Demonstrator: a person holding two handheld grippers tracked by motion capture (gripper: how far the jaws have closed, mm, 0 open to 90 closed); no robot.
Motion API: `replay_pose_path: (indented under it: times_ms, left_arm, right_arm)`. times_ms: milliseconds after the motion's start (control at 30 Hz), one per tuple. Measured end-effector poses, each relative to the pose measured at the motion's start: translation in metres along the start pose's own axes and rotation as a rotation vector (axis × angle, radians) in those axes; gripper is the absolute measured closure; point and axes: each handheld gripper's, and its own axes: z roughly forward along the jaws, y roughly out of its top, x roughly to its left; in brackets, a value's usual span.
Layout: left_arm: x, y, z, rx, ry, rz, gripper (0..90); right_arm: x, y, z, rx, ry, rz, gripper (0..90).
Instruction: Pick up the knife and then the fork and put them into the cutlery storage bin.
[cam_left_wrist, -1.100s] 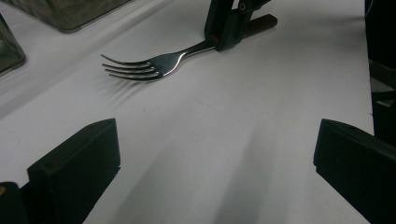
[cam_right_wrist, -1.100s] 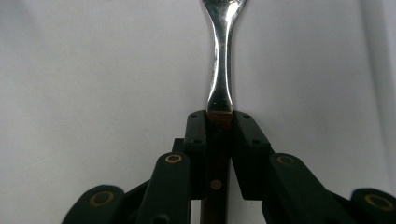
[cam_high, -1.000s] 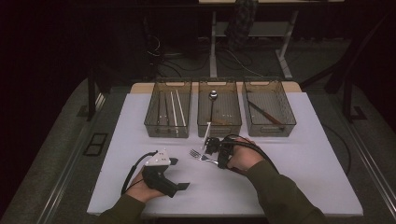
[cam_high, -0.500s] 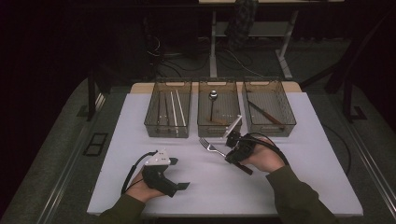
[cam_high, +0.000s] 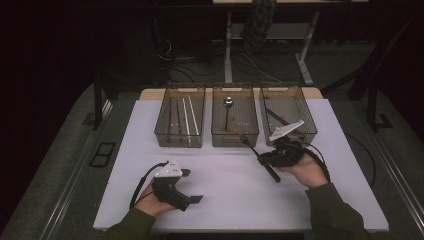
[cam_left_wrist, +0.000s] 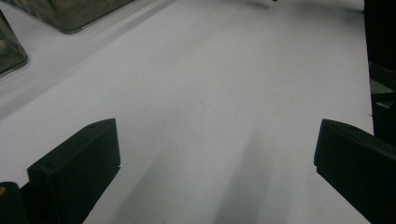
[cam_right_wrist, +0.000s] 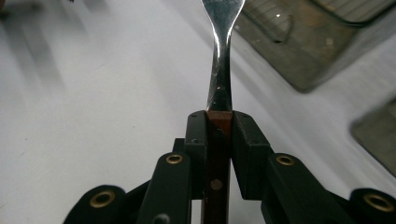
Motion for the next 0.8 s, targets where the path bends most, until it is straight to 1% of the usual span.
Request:
replay_pose_path:
  times_ms: [100,300,500,700,800]
  left_arm:
    - [0.0,0.0,0.0,0.0,-0.001,0.003,0.0]
    - [0.0,0.0,0.0,0.0,-0.002,0.003,0.0]
    - [0.0,0.0,0.0,0.0,-0.002,0.0,0.0]
    - [0.001,0.0,0.001,0.005,-0.002,-0.003,0.0]
    - [0.001,-0.001,0.002,0.006,-0.001,-0.005,0.0]
  right_arm:
    - [-0.007,-0.004,-0.007,-0.043,-0.005,0.02,77.2]
    - [-0.016,-0.007,-0.02,-0.113,-0.026,0.058,77.2]
    - [-0.024,-0.01,-0.035,-0.188,-0.061,0.083,77.2]
    - [-0.034,-0.006,-0.056,-0.277,-0.103,0.11,77.2]
    - [-0.041,-0.002,-0.067,-0.324,-0.12,0.133,77.2]
